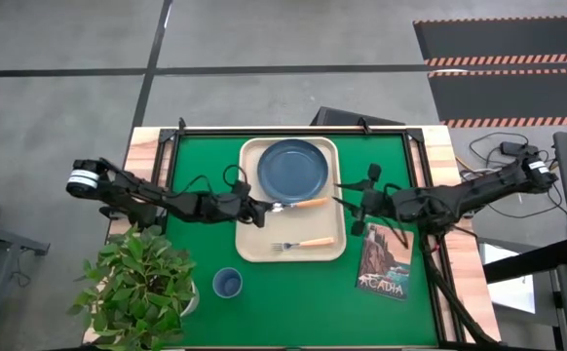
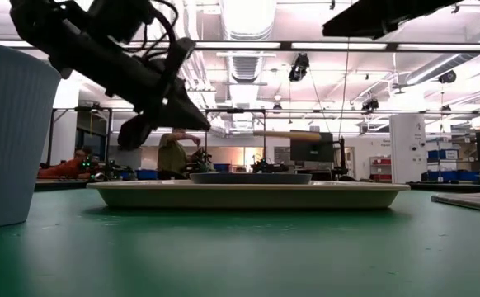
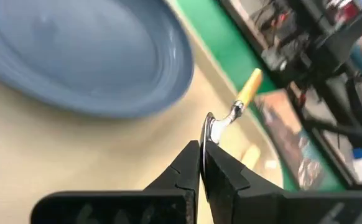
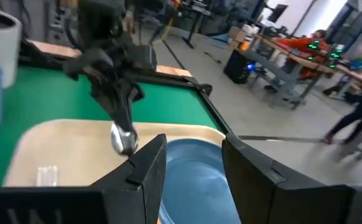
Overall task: Pick and place plate/cup/fork/spoon on tray
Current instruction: Put the orange spoon on the white tray to the left side of the blue plate
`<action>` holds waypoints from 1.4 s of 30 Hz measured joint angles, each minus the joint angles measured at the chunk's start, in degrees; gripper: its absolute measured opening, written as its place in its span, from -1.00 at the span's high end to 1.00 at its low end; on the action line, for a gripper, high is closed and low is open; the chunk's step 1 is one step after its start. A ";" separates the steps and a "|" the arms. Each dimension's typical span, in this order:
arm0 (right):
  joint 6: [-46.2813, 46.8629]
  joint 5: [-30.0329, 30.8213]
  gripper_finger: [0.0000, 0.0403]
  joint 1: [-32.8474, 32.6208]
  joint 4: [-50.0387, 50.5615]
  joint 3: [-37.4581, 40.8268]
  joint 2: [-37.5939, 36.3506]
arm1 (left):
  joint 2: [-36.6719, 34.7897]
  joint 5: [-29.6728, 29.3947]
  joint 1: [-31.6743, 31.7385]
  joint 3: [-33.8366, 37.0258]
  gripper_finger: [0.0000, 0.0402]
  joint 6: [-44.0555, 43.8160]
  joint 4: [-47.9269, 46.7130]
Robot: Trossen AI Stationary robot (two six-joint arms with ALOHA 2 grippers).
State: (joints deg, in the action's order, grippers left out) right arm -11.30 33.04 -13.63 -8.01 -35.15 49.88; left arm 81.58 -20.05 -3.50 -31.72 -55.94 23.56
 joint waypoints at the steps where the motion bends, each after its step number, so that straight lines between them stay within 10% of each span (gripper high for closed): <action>1: 0.50 -0.53 0.29 0.00 0.77 0.01 -0.94 | 0.70 0.70 -0.09 -0.07 1.00 -0.67 -0.48; 42: 1.26 0.02 0.30 0.02 3.47 1.65 -4.82 | 11.95 7.69 0.03 -2.86 0.96 -11.17 -0.38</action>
State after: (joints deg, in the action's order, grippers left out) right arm -10.04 33.06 -13.61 -4.54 -33.50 45.06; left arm 93.54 -12.36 -3.46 -34.59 -67.11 23.18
